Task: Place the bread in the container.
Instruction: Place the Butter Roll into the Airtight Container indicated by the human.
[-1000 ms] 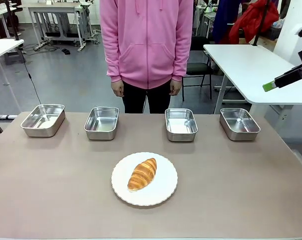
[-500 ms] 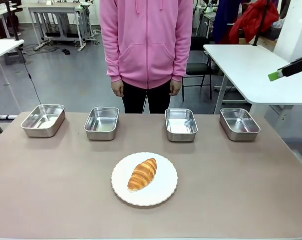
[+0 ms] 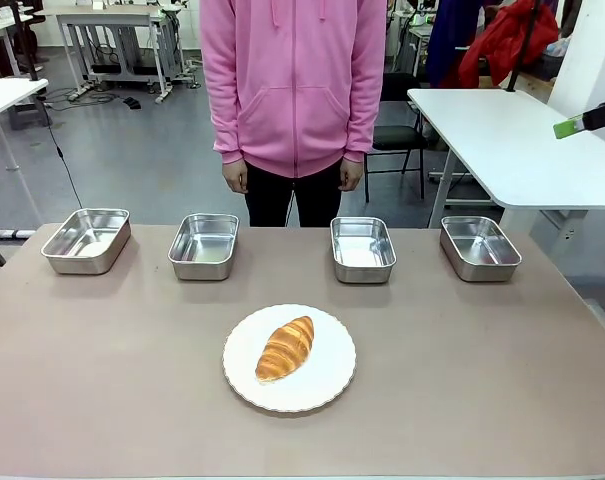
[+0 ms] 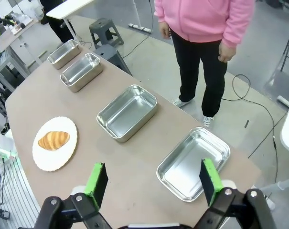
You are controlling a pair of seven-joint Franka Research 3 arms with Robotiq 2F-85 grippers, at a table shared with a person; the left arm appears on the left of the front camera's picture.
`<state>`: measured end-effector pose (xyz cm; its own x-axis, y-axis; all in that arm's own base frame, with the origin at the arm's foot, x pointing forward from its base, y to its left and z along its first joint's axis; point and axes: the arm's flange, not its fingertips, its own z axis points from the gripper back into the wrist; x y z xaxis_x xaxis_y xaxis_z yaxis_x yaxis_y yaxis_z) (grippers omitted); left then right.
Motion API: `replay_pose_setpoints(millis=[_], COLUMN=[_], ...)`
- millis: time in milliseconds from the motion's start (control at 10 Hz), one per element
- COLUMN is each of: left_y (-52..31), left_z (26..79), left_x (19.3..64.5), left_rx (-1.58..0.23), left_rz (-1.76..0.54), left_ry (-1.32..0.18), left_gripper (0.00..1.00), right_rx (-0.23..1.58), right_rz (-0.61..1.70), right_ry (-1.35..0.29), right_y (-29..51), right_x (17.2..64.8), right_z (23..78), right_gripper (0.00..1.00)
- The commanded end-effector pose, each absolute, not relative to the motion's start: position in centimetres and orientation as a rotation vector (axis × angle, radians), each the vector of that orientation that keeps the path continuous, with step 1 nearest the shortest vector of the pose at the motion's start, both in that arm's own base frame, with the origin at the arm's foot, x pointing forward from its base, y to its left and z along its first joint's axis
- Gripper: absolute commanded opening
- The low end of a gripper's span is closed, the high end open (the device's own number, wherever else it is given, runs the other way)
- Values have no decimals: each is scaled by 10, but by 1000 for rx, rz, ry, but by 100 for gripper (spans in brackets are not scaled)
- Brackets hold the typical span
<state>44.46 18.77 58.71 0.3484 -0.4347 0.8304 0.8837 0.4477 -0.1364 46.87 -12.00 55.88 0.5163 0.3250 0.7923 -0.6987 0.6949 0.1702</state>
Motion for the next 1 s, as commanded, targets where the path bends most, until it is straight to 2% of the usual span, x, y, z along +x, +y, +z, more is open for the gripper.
replay_pose_setpoints(millis=[0,200,400,900], left_y=[191,199,165,149], left_z=[591,594,590,575], left_x=[446,448,439,440], left_rx=[-696,-700,-687,-649], left_rz=[-938,-910,-868,-753], left_ry=[-872,-886,-877,-856], left_gripper=[100,100,100,100], right_rx=[535,546,552,558], right_rz=[673,663,658,654], right_ry=[-834,-832,-833,-819], right_y=[-127,-131,-134,-132], right_x=[481,486,489,494], right_z=[555,552,550,545], right_gripper=[100,100,100,100])
